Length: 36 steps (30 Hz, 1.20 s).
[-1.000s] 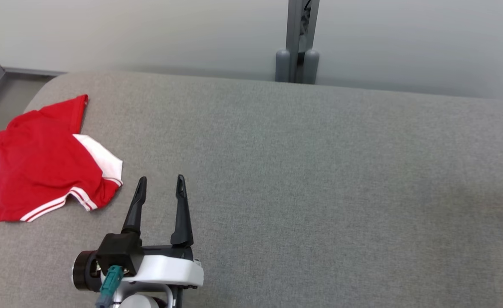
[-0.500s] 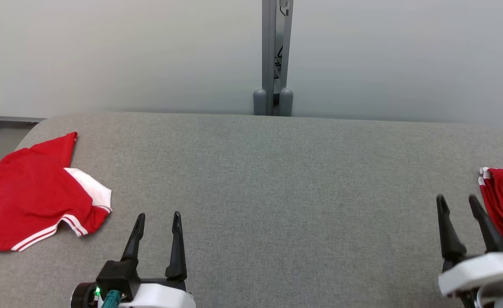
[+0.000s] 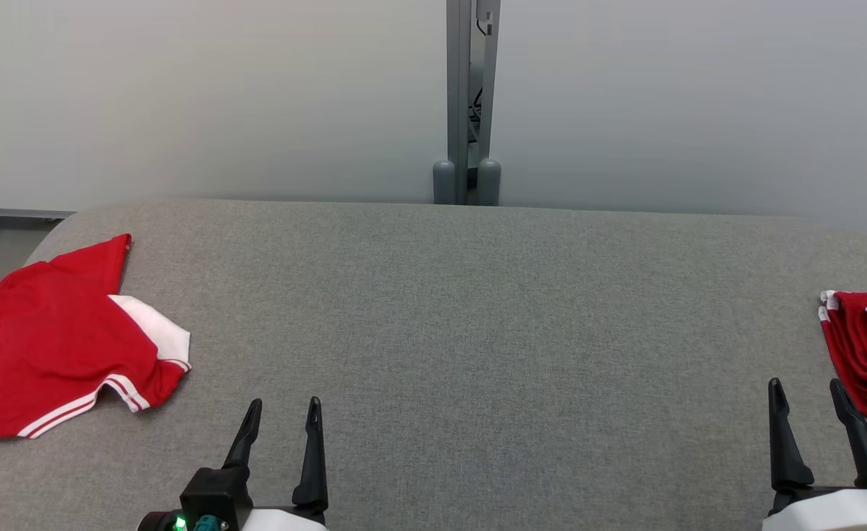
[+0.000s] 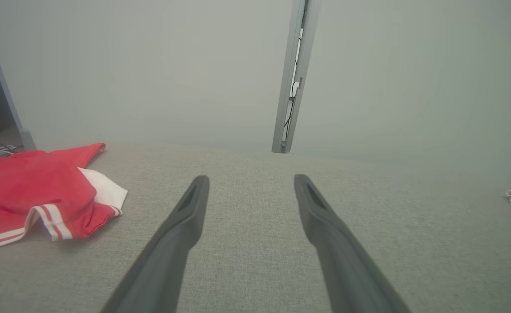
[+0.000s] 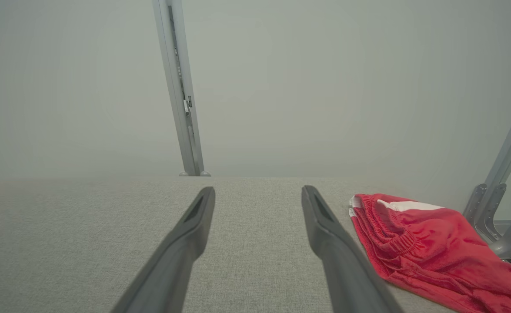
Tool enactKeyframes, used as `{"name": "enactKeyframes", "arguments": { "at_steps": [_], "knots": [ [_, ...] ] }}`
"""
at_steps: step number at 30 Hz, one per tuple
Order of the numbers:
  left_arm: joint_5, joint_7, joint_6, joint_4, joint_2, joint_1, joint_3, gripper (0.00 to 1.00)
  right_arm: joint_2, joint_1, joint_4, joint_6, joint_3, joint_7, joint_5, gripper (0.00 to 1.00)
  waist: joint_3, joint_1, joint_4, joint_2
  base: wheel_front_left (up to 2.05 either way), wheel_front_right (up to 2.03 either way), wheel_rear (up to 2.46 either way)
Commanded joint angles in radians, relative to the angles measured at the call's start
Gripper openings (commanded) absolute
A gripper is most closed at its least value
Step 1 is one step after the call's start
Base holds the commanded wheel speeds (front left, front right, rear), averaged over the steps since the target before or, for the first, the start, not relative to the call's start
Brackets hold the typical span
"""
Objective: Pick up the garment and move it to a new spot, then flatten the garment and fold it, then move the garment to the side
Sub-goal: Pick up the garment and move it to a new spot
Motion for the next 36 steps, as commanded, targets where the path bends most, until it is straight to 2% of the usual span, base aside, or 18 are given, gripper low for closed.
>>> {"name": "enactKeyframes", "arguments": {
  "at_steps": [1, 12, 22, 31, 35, 36],
  "knots": [
    [-0.003, -0.004, -0.002, 0.004, 0.004, 0.004, 0.006, 1.0, 0.002, 0.002, -0.008, 0.0, -0.002, -0.001, -0.008, 1.0, 0.001, 0.0, 0.001, -0.0001, 0.0, 0.0, 0.0],
    [0.01, -0.004, -0.001, 0.016, 0.004, -0.009, -0.003, 1.0, 0.003, -0.007, 0.012, 0.0, 0.006, -0.001, 0.0, 1.0, -0.001, 0.0, 0.005, -0.0001, 0.0, 0.0, 0.0],
    [0.013, -0.004, 0.004, 0.005, 0.004, -0.01, 0.002, 1.0, 0.003, -0.001, 0.021, 0.0, 0.013, -0.001, 0.016, 1.0, 0.008, 0.0, 0.035, -0.0001, 0.0, 0.0, 0.0],
    [0.028, -0.004, 0.0, 0.003, 0.004, -0.012, 0.01, 1.0, 0.003, 0.008, 0.014, 0.0, 0.036, -0.001, 0.037, 1.0, 0.024, 0.0, 0.131, -0.0001, 0.0, 0.0, 0.0],
    [0.041, -0.004, -0.001, 0.001, 0.004, -0.004, 0.025, 1.0, 0.002, 0.004, 0.007, 0.0, 0.055, -0.001, 0.049, 1.0, 0.027, 0.0, 0.197, -0.0001, 0.0, 0.0, 0.0],
    [0.043, -0.004, -0.001, -0.003, 0.004, 0.005, 0.035, 1.0, 0.003, 0.007, 0.007, 0.0, 0.07, -0.001, 0.055, 1.0, 0.025, 0.0, 0.235, -0.0001, 0.0, 0.0, 0.0]
  ]
}}
